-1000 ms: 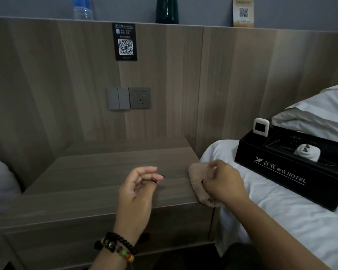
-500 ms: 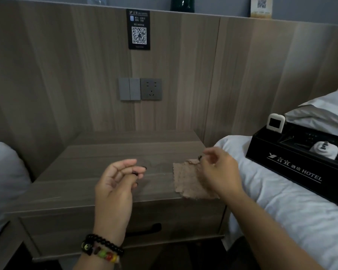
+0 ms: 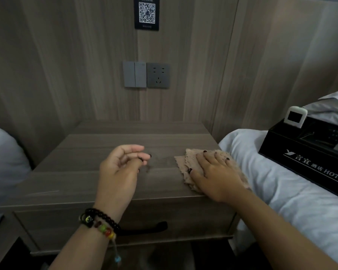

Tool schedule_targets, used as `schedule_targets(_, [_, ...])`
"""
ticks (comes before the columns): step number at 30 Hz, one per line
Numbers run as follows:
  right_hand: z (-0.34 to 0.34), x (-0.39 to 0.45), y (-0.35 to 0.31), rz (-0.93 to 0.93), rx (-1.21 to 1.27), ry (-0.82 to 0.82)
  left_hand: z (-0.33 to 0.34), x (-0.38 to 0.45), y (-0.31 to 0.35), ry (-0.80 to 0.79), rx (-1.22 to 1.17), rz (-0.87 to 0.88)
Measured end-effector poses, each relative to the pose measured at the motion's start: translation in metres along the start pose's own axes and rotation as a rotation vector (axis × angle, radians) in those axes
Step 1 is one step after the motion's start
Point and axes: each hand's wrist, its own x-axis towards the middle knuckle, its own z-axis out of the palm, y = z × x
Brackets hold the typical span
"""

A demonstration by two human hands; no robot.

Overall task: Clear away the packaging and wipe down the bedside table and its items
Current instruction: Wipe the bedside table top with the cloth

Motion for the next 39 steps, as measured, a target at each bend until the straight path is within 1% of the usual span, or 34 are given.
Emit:
schedule_targets(4, [0.000,0.030,0.004,-0.017,-0.014,-0.011,-0.001,0.024,-0.006,-0.009,0.068,0.038])
schedule_targets(7, [-0.001,0.061,0.008,-0.022,-0.031,-0.039,-0.010,0.041,-0.015,-0.026,0.265,0.090])
schedule_targets(10, [-0.002,0.095,0.013,-0.014,-0.052,-0.061,-0.025,0.056,-0.026,0.033,0.454,0.154])
schedule_targets(13, [-0.001,0.128,0.018,-0.020,-0.030,-0.071,-0.034,0.064,-0.035,0.088,0.492,0.155])
schedule_targets(18, [-0.002,0.168,0.022,-0.041,0.019,-0.050,-0.040,0.074,-0.037,0.077,0.550,0.182])
schedule_targets(21, [-0.002,0.167,0.026,-0.072,0.008,-0.057,-0.046,0.078,-0.039,0.091,0.529,0.188])
schedule_targets(24, [-0.005,0.148,0.029,-0.104,-0.011,-0.079,-0.051,0.076,-0.039,0.097,0.521,0.164])
schedule_targets(28, [-0.002,0.109,0.036,-0.201,-0.030,-0.085,-0.056,0.055,-0.039,0.044,0.563,0.162])
schedule_targets(30, [-0.001,0.105,0.041,-0.236,-0.012,-0.083,-0.057,0.041,-0.040,0.018,0.595,0.164])
schedule_targets(34, [-0.002,0.138,0.036,-0.174,-0.003,-0.073,-0.052,0.034,-0.043,0.008,0.718,0.178])
schedule_targets(37, [-0.001,0.180,0.030,-0.119,-0.024,-0.054,-0.045,0.032,-0.040,0.068,0.853,0.224])
schedule_targets(39, [0.000,0.203,0.026,-0.068,-0.029,-0.039,-0.041,0.032,-0.037,0.128,0.872,0.211])
